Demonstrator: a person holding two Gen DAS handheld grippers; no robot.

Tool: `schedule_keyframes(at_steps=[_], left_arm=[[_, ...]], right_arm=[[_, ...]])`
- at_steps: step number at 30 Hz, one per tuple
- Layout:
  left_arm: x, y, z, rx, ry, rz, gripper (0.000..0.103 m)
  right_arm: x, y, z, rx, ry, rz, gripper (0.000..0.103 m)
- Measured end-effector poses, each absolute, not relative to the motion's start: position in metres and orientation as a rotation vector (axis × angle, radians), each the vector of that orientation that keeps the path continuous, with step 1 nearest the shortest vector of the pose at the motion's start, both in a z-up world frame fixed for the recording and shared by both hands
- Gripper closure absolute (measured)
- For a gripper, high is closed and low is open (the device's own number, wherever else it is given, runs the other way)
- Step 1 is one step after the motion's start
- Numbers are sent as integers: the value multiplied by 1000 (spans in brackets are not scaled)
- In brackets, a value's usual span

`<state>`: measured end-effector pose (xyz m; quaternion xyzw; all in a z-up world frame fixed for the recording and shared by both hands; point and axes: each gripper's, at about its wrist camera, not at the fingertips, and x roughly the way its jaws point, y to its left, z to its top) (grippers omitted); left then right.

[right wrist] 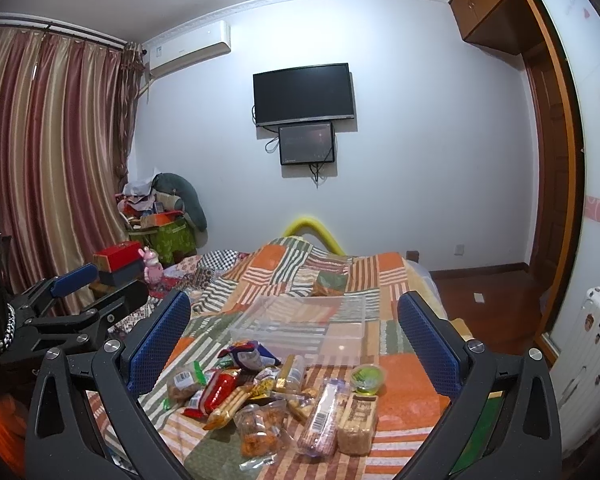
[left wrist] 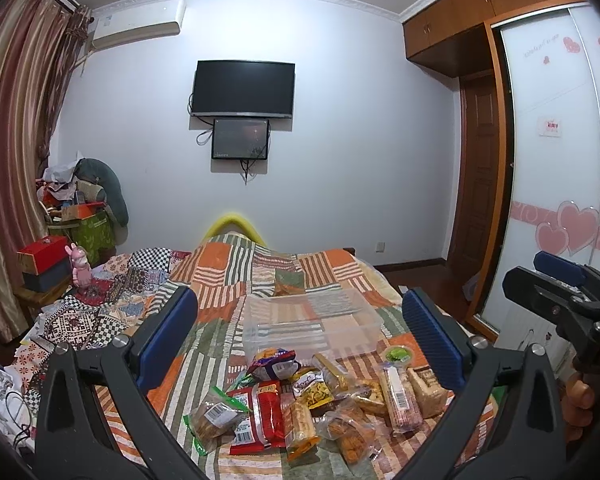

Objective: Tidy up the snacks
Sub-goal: 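Grasp the wrapped bread loaf with the right tool while the left grasps the biscuit bag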

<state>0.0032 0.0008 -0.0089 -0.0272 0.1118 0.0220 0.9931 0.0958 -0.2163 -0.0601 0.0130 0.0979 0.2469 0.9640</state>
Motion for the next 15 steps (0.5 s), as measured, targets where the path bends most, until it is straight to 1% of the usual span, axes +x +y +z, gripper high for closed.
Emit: schedule_keyframes(at_steps=[3,5,6,10,15], left_arm=[[8,3,-13,-57,242,37,3],[13,6,-17,-58,262,30,13],[15,7,-19,-58,272,28,16],[26,18,-31,-53,320,23,25],[42,37,-58,-24,407,51,28]], right_arm=[[100,-216,-63,24,217,504,0],[104,-218,-66,26,230,505,0],[106,-218,-68,29,238,502,1],[120,-223,-80,32,298,487,11],[141,-230,-104,16,400,448,19]])
